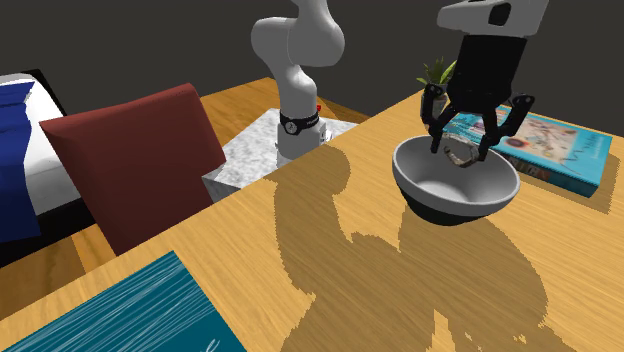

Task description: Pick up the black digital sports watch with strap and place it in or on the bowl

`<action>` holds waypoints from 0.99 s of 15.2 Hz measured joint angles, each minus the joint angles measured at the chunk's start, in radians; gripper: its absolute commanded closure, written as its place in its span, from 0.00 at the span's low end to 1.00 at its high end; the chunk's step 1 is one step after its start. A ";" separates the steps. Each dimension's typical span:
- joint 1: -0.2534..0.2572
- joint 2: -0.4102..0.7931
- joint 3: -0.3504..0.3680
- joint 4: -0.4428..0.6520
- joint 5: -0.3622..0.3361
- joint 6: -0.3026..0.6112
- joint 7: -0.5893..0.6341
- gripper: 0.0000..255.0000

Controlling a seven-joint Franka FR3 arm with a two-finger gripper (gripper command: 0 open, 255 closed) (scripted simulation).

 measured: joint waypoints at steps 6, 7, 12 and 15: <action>0.000 0.000 0.000 0.000 0.000 0.000 0.000 0.00; 0.000 0.000 0.000 0.000 0.000 0.000 0.000 0.00; 0.048 -0.063 -0.060 0.052 0.031 -0.109 -0.023 0.00; 0.059 -0.079 -0.078 0.062 0.038 -0.135 -0.031 0.00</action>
